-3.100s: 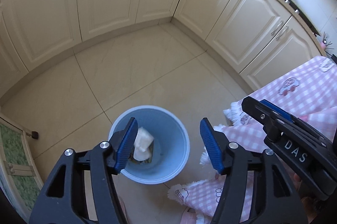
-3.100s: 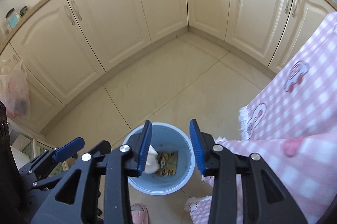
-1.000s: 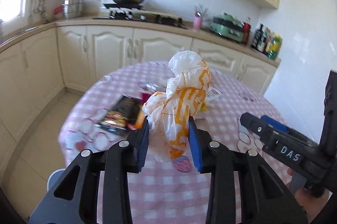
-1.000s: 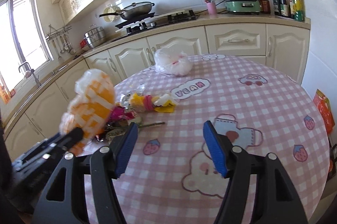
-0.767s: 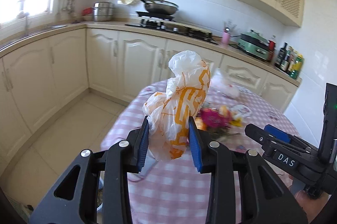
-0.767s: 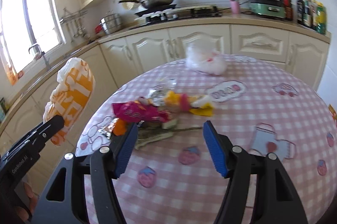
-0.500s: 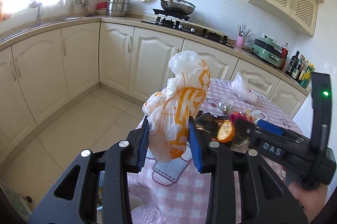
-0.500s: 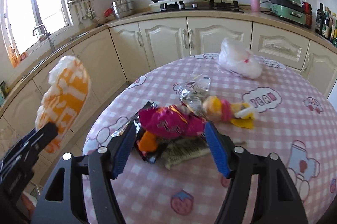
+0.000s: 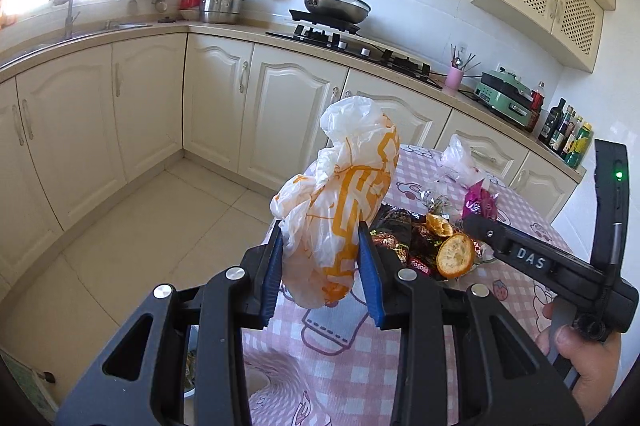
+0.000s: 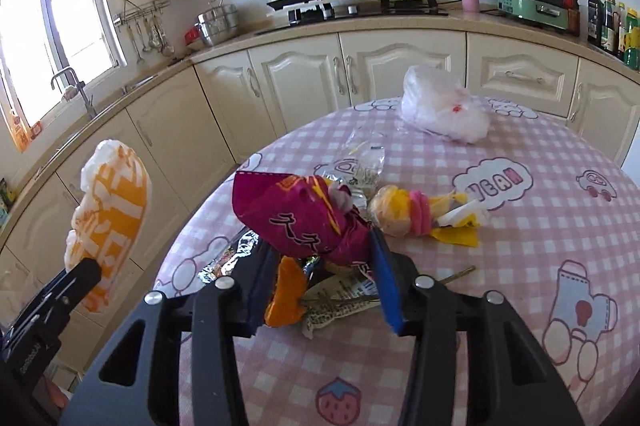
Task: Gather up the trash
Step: 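Grasp the pink snack wrapper with the right gripper while the left holds the plastic bag, then carry both items over the bucket and open both grippers to drop them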
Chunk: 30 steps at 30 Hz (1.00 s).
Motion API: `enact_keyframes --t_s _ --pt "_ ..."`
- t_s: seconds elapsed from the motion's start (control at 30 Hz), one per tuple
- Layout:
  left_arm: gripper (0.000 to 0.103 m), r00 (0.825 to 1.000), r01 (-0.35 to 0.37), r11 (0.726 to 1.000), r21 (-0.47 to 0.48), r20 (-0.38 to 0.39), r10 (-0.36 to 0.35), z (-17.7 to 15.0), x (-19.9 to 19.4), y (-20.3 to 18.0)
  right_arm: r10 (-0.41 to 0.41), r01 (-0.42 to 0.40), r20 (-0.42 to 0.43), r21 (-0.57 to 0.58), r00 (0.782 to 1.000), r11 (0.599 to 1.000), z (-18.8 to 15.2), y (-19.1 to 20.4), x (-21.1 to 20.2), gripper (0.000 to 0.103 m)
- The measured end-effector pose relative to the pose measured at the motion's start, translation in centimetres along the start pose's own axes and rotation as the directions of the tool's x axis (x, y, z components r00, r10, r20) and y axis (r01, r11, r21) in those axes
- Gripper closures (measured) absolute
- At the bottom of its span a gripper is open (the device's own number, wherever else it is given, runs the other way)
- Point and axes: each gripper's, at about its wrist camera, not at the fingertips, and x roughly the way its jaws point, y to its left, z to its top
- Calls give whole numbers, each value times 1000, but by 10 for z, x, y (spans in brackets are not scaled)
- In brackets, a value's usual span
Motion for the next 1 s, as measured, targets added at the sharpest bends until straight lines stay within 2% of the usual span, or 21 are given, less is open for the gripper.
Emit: enact_keyframes --t_s 0.1,0.3,0.47,0.6,0.77,0.87,1.0 --pt "71 1000 2 1000 0 2 -2 -1 -4 1 8 -8 -11 4 1000 1000 -4 -3 -10 58" --pt "71 1000 2 1000 -5 11 -2 -4 -12 2 16 -18 71 25 997 1000 -12 -6 -41 58" --pt "71 999 -4 1000 -21 32 4 -3 -24 8 81 -80 103 -16 991 997 -11 16 -61 58" --pt "71 998 -33 998 -47 42 35 -8 -35 25 152 -147 82 -62 985 987 -13 51 -58 58" --pt "70 994 -101 991 -92 39 105 -17 -47 65 258 -254 12 -136 966 958 -24 114 -36 58" --pt "70 986 -164 978 -127 15 167 -25 -50 98 307 -310 -45 -170 951 935 -35 153 -16 58" --pt "70 965 -262 948 -180 -54 256 -43 -45 146 355 -376 -133 -201 925 905 -55 202 15 58"
